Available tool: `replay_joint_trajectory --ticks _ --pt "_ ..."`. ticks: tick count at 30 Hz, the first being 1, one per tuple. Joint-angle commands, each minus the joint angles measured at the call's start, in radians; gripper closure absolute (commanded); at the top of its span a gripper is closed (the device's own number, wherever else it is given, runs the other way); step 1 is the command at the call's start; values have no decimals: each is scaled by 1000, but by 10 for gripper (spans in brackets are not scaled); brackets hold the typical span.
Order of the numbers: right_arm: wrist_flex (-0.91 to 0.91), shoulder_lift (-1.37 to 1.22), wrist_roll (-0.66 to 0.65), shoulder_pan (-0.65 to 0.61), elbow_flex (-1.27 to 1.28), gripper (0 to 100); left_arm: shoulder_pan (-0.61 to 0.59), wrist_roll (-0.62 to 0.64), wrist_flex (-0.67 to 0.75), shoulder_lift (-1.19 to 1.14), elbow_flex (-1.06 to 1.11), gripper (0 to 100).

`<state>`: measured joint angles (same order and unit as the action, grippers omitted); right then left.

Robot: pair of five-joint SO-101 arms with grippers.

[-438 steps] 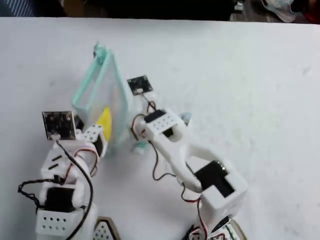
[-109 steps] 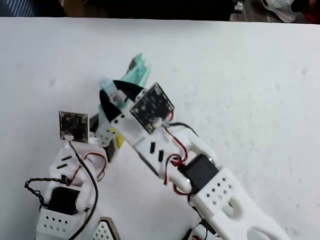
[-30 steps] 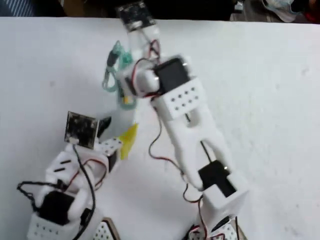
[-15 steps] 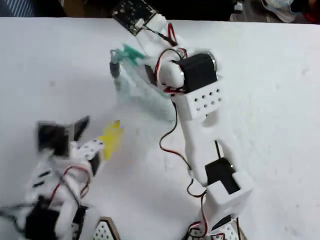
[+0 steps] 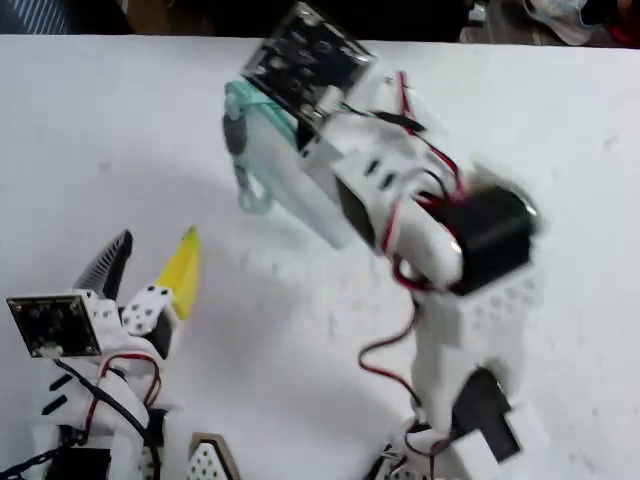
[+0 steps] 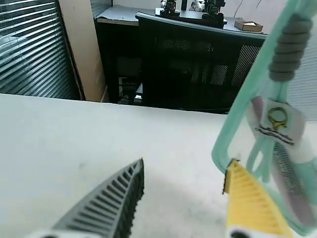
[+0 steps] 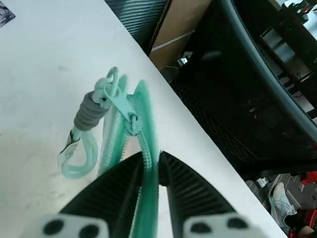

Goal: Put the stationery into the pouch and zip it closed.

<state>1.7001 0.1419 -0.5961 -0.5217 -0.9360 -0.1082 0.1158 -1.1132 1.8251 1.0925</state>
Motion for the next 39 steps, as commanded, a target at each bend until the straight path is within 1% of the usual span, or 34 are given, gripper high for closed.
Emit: replay_joint_trajectory --ticks 1,6,9,13,15,17,19,21,25,27,29,32,34,39 --pt "16 85 -18 -10 110 982 -5 17 14 -4 -51 725" --pt "-25 159 -20 -5 324 982 8 14 9 -2 -55 725" --pt "-94 209 -20 -2 425 982 111 3 -35 -2 -104 723" --pt "-183 277 -26 -2 568 982 268 -106 -92 -2 -173 723" --pt "-205 306 -68 -2 638 982 303 -164 -94 -2 -175 723" --pt "-208 341 -103 -4 700 982 305 -212 -89 -2 -176 724" --pt "-206 380 -127 -4 749 982 271 -239 -75 -2 -178 725" --pt "-202 429 -157 -4 795 982 213 -249 -75 -2 -180 725" --pt "-200 535 -226 -10 918 982 56 -261 -44 -2 -173 725" --pt "-200 587 -269 -10 996 982 13 -258 -14 -2 -147 725" --pt "-206 630 -305 -10 1068 982 21 -219 44 -2 -83 725" --pt "-236 674 -319 -12 1140 982 93 -150 106 -2 9 725" --pt "-266 693 -305 -10 1171 982 147 -146 72 -2 -3 725" --pt "-294 687 -293 -12 1208 982 229 -147 -69 -2 -173 725"
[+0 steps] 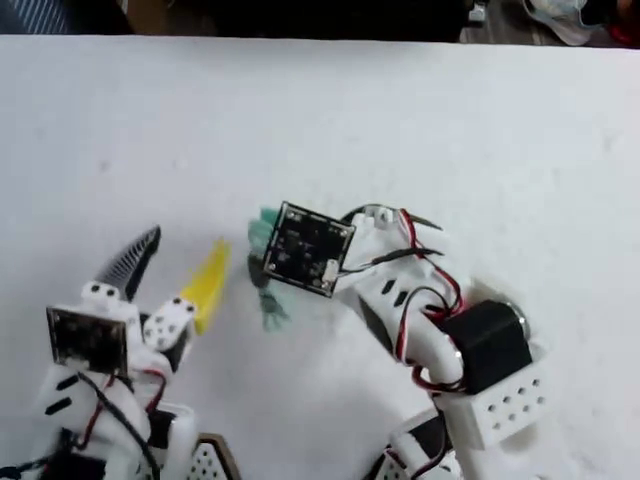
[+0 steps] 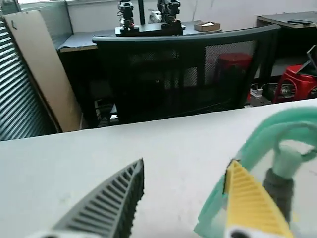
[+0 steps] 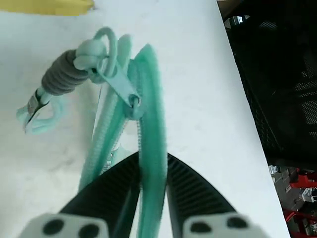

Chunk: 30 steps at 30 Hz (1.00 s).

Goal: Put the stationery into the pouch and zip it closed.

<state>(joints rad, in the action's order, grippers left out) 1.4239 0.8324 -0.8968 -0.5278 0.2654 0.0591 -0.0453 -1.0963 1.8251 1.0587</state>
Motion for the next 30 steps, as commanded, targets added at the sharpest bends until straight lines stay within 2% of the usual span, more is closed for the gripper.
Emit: replay_joint_trajectory --ticks 1,4,10,13,19,22,25,30 --pt "-24 -8 8 -5 9 982 76 11 -101 -2 -164 725" --pt "-28 -24 8 -12 9 982 134 9 -92 -2 -166 725" --pt "-22 -19 8 -88 9 981 223 11 15 -2 -12 726" --pt "-22 -19 8 -88 9 981 226 11 -14 -1 -32 731" --pt "-22 -25 8 -87 9 981 160 8 -178 -1 -258 745" --pt "-24 -27 8 -91 9 981 186 8 -186 -4 -249 745" --pt "-24 -27 8 -91 9 981 239 -21 -126 -2 -144 744" --pt "-22 -27 8 -88 9 981 254 -34 3 -2 12 747"
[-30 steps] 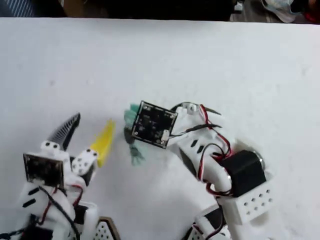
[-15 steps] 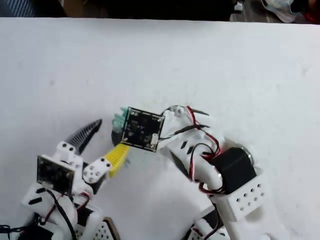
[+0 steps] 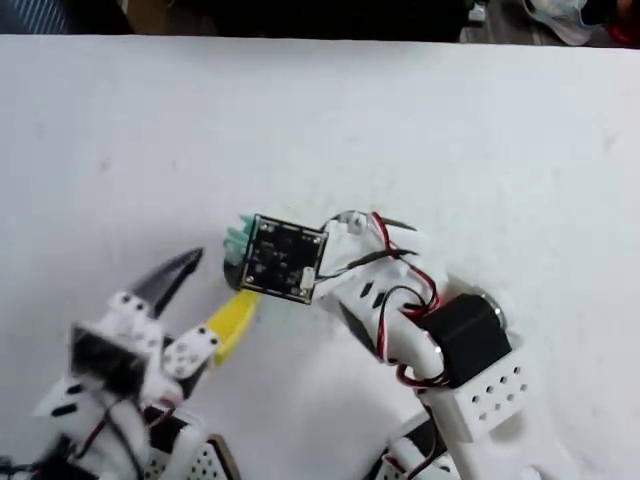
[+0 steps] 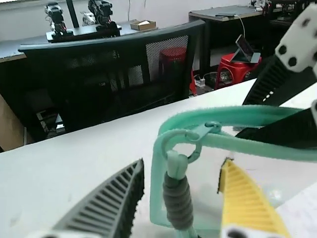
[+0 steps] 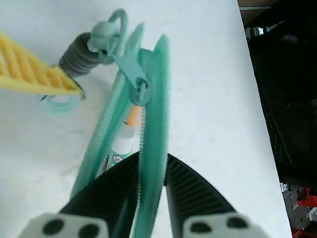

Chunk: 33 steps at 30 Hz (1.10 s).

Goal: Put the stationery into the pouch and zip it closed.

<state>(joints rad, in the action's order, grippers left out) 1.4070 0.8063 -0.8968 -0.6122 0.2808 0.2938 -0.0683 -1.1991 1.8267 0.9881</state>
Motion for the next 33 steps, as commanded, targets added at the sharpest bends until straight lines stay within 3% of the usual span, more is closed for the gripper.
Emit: replay_joint_trajectory --ticks 1,9,14,18,23,25,27,30,33 --pt "-5 -1 8 -4 -6 981 27 -11 120 -4 98 748" --pt "-5 -1 9 -7 -6 981 154 -18 238 -4 250 872" --pt "-13 -1 9 -2 11 981 179 -17 160 -2 189 916" --pt "-56 -1 9 -2 64 981 351 -75 52 -2 95 920" --pt "-76 4 9 -4 83 981 550 -189 -2 -7 133 917" --pt "-76 8 9 -4 80 981 547 -192 -3 -4 135 897" --pt "-76 8 9 -4 80 981 503 -175 -9 -2 112 812" --pt "-76 8 6 -2 80 981 380 -17 -94 -2 26 719" --pt "-76 8 0 -2 80 981 308 -77 -175 -2 -61 717"
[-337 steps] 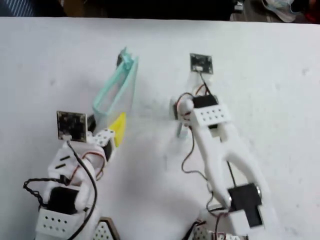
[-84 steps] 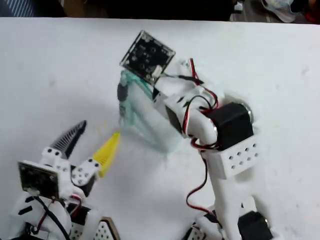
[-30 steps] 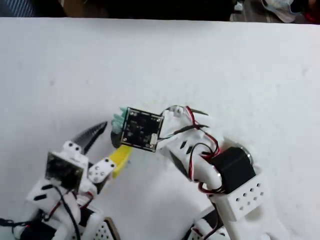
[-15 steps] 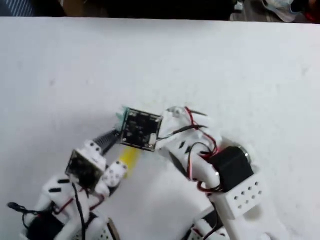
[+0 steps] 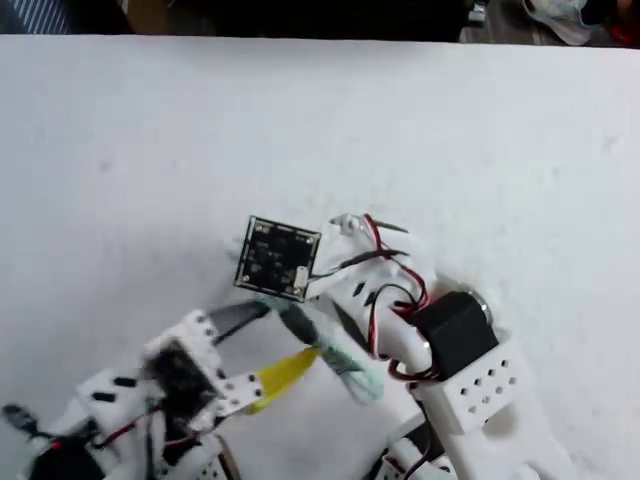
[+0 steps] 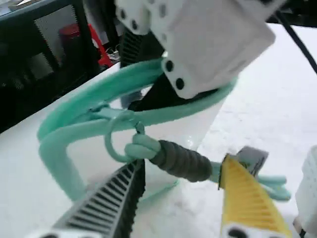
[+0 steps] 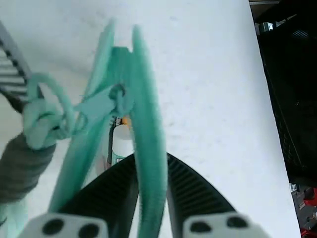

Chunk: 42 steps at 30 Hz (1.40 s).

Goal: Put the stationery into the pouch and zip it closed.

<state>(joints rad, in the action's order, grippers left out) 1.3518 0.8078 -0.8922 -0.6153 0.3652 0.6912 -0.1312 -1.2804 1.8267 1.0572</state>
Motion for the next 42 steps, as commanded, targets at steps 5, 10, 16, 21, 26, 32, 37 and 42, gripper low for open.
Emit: replay_joint_trajectory --ticks 5,10,16,21,26,32,37,42 --pt "-12 8 -38 -1 -6 982 -147 -161 -172 -2 -244 717" --pt "30 8 -140 -1 -6 982 -237 -342 -226 -2 -287 718" --pt "42 53 -219 -1 -6 982 -466 -519 -241 -2 -288 718" --pt "111 150 -327 -7 -6 982 -541 -535 -144 -2 -224 714" --pt "156 214 -400 -8 -6 982 -407 -373 -60 -2 -166 692" --pt "157 285 -413 -71 -6 982 -255 -358 5 -2 -112 692" --pt "157 349 -410 -151 -6 982 -236 -333 100 -2 -17 700" --pt "150 360 -408 -165 -6 982 -196 -255 117 -2 3 702"
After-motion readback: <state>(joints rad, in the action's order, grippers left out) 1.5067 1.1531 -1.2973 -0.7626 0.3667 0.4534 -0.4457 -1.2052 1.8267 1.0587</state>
